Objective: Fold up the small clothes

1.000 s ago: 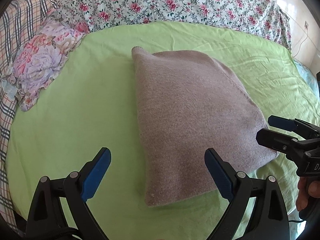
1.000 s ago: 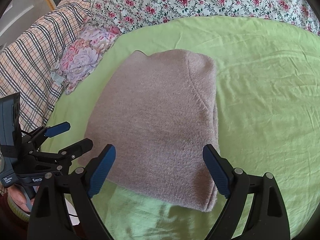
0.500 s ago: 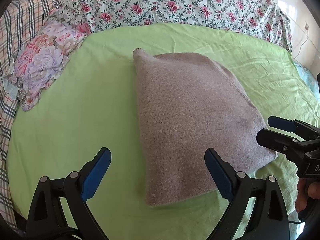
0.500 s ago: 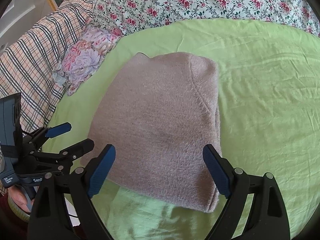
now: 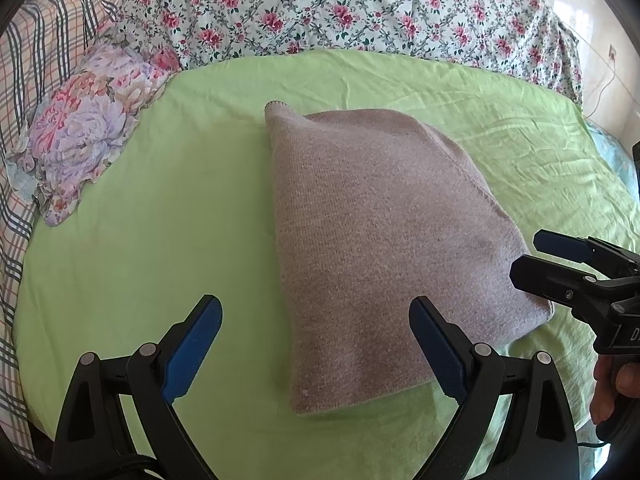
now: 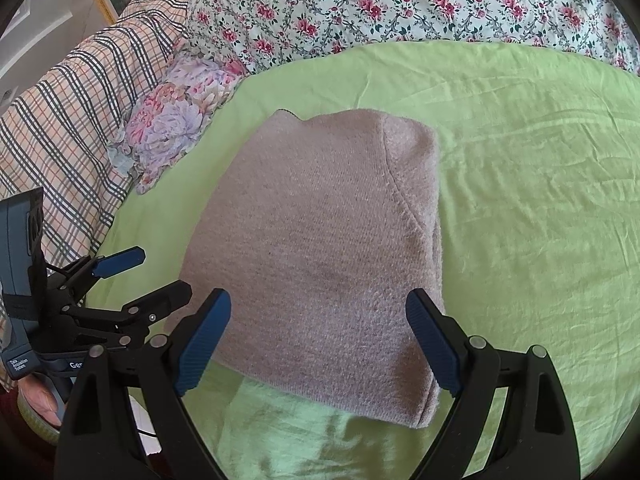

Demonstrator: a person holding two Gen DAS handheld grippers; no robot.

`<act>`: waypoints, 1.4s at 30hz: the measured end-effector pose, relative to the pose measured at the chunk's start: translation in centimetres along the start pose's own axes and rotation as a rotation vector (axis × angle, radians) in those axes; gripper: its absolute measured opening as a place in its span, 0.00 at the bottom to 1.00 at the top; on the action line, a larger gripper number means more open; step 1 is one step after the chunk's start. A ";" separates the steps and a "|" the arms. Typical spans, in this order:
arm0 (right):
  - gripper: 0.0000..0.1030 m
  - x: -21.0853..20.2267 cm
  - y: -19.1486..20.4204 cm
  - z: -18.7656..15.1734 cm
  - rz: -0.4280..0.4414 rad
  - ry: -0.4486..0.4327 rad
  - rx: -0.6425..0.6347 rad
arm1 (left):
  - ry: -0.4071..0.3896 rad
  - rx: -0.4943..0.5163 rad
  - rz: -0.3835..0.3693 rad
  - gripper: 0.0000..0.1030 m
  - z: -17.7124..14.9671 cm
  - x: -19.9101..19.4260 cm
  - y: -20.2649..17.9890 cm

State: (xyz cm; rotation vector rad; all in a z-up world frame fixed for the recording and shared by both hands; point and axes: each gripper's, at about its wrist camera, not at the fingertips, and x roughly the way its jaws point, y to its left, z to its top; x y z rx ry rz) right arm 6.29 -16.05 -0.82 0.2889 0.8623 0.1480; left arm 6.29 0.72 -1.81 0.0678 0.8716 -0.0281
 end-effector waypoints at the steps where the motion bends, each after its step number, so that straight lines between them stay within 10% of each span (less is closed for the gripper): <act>1: 0.87 0.0 0.0 0.1 0.001 -0.002 0.000 | -0.001 0.000 0.002 0.92 0.0 0.0 0.0; 42: 0.87 0.0 0.3 0.3 -0.002 -0.007 0.006 | -0.002 0.011 0.005 0.92 0.5 0.3 -0.3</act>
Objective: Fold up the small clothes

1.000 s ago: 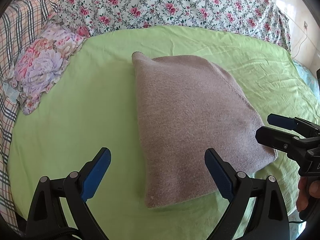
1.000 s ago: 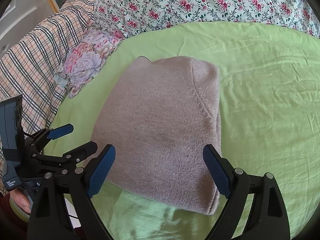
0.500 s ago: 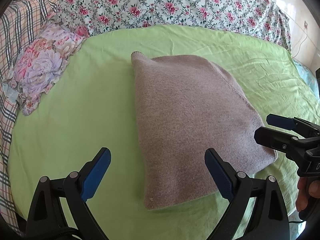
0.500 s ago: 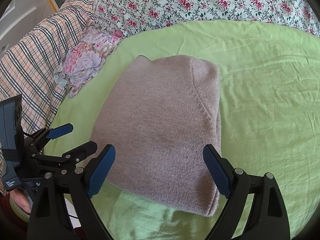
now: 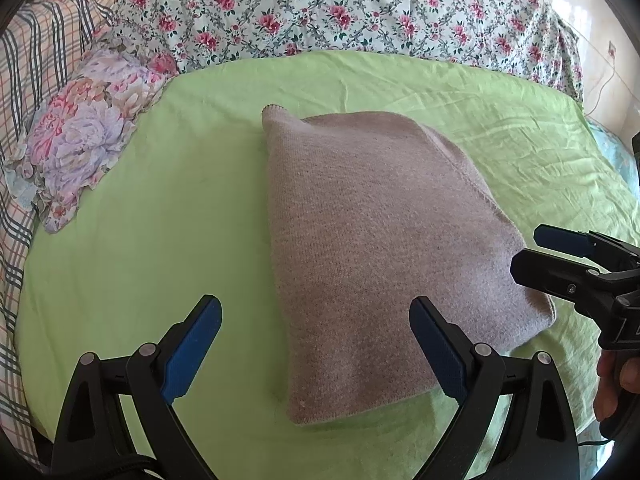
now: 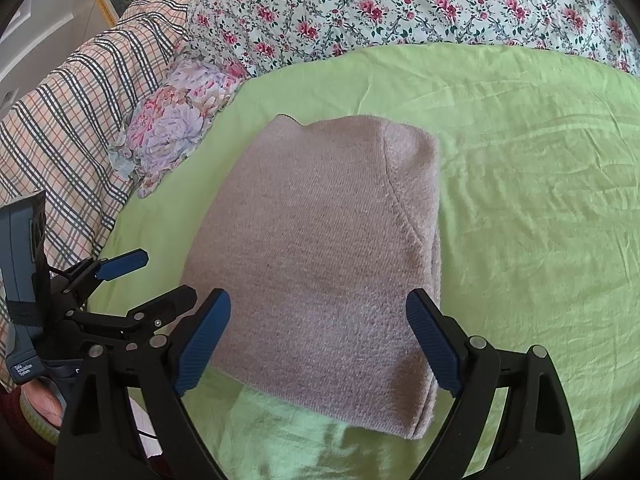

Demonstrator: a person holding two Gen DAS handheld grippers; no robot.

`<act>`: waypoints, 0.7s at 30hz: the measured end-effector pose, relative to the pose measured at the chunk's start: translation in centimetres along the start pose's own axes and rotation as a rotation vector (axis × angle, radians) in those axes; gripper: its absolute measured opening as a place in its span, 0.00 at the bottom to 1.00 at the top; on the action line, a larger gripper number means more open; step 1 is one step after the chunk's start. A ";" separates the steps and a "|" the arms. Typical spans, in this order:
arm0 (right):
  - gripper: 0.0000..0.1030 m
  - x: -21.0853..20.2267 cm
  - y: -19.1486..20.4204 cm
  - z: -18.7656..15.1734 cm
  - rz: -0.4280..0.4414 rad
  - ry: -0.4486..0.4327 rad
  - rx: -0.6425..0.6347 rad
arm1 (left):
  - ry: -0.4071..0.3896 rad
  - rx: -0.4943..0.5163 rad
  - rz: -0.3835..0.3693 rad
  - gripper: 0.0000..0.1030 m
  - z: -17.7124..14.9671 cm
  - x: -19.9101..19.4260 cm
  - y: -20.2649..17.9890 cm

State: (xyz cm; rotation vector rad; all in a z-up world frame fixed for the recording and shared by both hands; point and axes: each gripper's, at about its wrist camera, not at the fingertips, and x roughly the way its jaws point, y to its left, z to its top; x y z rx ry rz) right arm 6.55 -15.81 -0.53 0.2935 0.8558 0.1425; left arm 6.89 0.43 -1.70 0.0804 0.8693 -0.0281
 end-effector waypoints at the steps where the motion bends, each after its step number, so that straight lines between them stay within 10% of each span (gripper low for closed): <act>1: 0.87 0.0 0.1 0.0 -0.001 0.000 0.001 | 0.000 0.000 0.000 0.92 0.0 0.0 0.0; 21: 0.87 0.0 0.1 0.1 -0.001 -0.002 0.002 | -0.004 0.008 -0.004 0.93 0.6 0.2 0.3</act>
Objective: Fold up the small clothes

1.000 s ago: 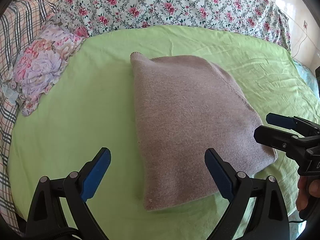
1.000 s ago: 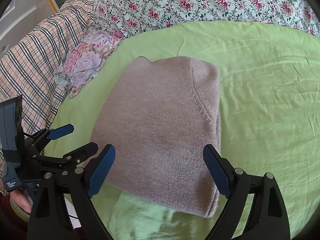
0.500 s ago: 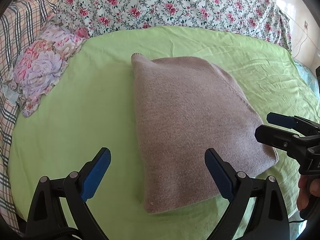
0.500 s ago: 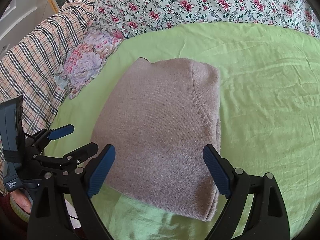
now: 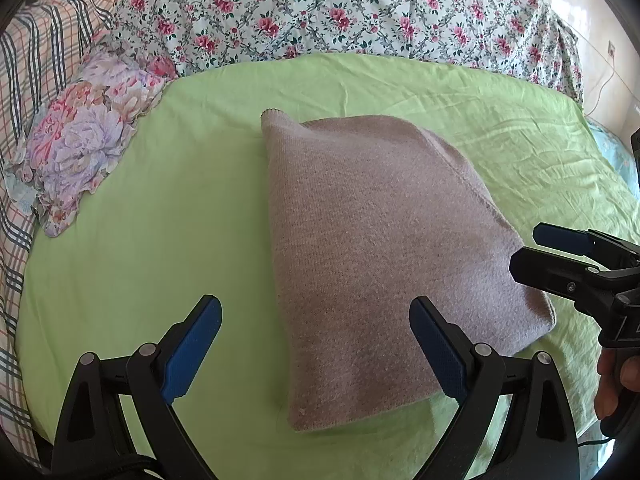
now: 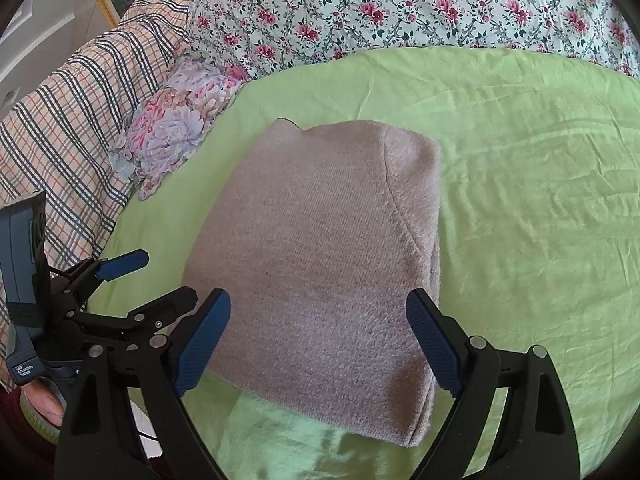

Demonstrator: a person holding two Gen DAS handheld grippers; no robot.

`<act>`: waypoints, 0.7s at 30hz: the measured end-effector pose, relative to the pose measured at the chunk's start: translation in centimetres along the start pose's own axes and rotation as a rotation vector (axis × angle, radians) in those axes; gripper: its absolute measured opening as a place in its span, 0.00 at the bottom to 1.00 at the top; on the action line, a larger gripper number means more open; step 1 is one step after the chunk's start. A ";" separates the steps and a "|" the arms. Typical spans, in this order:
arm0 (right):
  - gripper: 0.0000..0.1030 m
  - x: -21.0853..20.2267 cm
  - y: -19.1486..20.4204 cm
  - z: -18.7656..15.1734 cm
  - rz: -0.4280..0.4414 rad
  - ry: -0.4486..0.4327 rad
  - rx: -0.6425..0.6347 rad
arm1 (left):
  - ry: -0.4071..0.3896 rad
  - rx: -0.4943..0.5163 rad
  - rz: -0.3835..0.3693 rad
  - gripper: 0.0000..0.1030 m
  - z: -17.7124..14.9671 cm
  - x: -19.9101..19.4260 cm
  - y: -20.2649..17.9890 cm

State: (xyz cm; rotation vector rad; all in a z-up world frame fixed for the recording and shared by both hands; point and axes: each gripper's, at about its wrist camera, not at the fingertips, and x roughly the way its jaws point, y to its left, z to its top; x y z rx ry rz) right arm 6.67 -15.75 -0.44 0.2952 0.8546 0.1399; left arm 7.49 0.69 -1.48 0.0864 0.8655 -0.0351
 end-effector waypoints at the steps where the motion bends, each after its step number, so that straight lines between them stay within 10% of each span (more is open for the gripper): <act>1: 0.87 0.0 0.0 0.0 0.000 0.000 0.000 | 0.000 0.000 0.000 0.92 0.0 0.0 0.0; 21: 0.87 0.0 -0.1 0.1 -0.001 0.000 0.002 | -0.002 0.001 0.000 0.93 0.3 0.0 -0.1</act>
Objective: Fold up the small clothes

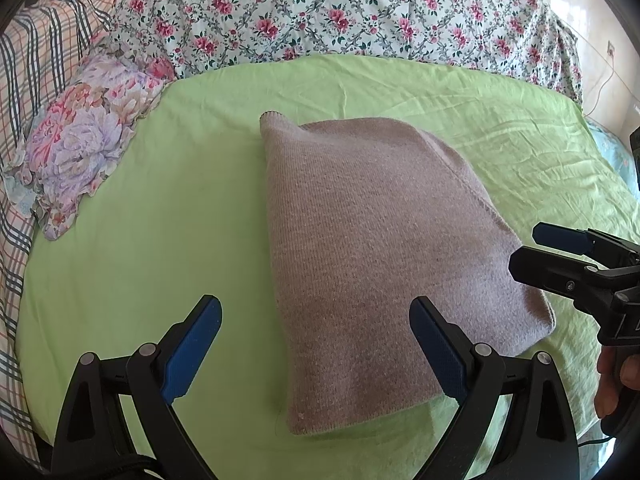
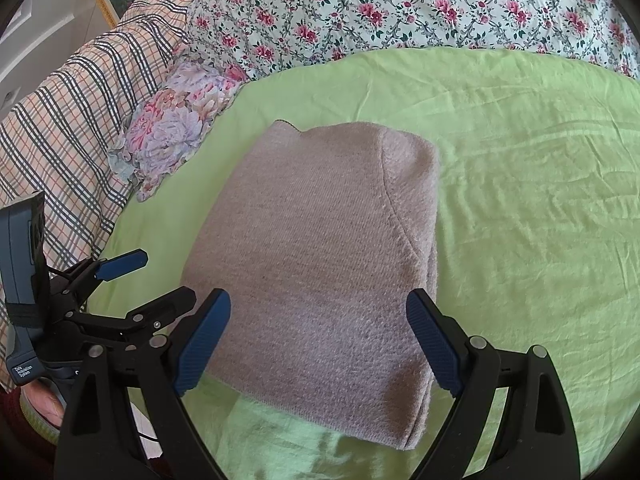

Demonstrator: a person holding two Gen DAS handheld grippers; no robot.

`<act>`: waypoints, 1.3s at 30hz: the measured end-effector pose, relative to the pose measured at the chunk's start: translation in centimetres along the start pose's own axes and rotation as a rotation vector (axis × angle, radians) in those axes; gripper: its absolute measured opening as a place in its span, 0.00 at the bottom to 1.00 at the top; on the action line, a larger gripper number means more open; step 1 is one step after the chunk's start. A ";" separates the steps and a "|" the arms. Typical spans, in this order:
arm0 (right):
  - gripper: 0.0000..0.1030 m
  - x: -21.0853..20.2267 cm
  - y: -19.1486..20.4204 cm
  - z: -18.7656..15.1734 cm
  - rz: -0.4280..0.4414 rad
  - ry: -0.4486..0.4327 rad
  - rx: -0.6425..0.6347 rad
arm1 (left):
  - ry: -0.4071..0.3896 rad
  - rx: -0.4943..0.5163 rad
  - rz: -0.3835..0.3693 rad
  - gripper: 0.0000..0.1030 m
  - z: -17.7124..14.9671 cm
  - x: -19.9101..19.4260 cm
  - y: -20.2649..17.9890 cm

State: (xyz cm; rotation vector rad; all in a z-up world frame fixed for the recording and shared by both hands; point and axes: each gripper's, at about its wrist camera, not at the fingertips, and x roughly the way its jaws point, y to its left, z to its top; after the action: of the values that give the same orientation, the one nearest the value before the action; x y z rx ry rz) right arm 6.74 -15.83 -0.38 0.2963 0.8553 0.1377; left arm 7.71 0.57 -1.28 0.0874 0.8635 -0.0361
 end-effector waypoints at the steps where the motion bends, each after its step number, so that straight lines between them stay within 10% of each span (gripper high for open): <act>1: 0.87 0.0 0.0 0.1 0.000 -0.001 0.001 | 0.000 0.000 0.000 0.93 0.0 0.0 0.0; 39: 0.87 1.4 -1.7 1.3 -0.019 0.000 0.022 | -0.009 -0.020 0.026 0.92 1.6 1.3 0.4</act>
State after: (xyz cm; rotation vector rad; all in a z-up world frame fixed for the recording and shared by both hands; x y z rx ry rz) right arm 8.62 -17.36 -1.14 0.3092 0.8599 0.1106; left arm 9.77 0.80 -1.26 0.0799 0.8539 -0.0041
